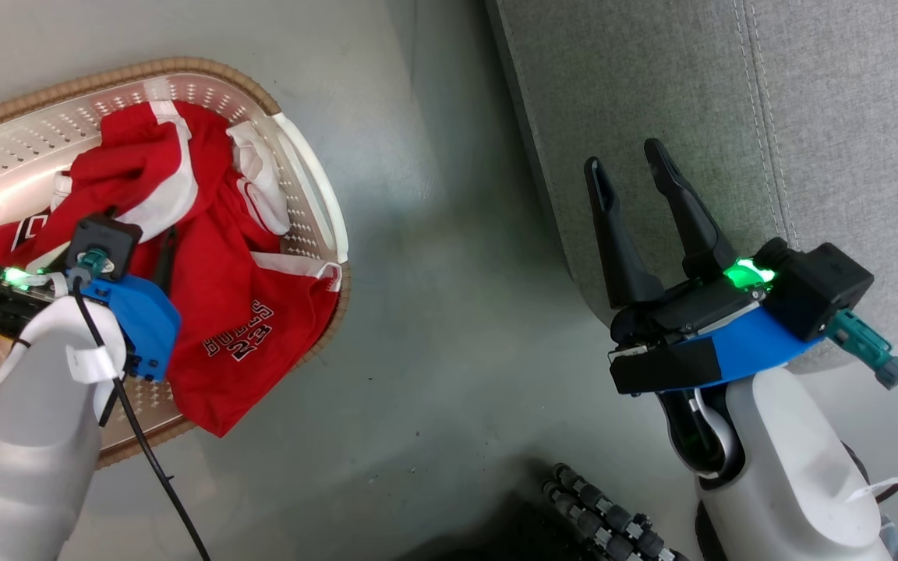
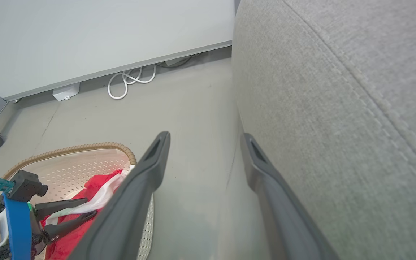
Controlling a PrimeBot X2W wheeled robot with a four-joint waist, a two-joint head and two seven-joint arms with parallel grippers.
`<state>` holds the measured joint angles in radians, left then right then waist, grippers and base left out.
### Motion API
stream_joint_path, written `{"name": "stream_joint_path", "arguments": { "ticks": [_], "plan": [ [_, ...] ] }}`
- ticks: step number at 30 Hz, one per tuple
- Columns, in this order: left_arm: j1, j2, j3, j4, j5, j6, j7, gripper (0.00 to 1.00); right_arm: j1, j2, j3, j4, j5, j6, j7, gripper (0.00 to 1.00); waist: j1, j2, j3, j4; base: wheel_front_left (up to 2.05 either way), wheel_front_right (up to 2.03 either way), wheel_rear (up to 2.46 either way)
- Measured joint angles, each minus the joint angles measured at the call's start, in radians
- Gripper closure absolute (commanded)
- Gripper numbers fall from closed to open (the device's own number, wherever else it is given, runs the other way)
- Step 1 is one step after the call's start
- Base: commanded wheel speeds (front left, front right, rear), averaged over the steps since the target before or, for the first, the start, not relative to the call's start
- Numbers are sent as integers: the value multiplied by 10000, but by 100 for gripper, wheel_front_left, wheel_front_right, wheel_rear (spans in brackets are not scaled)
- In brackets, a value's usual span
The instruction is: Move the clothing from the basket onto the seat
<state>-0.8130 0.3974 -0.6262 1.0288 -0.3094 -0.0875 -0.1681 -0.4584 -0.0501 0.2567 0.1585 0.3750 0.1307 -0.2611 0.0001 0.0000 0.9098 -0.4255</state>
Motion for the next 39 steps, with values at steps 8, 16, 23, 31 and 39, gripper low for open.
{"name": "stream_joint_path", "arguments": {
  "ticks": [8,16,23,31,39],
  "plan": [
    [-341,-56,-23,593,13,353,190,0,260,2,31,-86,190,0,0,0,-1,0,28,-64,0,0,0],
    [-507,-151,-65,970,-163,257,345,100,329,2,-2,-100,280,0,0,0,-1,0,26,-83,0,0,0],
    [-604,-209,-119,1164,-263,163,238,100,320,2,10,-102,311,0,0,0,-1,0,31,-74,0,0,0],
    [-577,-263,-38,1321,-568,58,-134,100,73,2,251,-31,385,0,-2,0,-1,0,-217,-169,0,0,0],
    [-16,-1045,-121,1267,-905,-188,-569,100,95,4,10,362,-109,0,0,0,-2,0,-1325,72,0,0,0]
  ]
}}
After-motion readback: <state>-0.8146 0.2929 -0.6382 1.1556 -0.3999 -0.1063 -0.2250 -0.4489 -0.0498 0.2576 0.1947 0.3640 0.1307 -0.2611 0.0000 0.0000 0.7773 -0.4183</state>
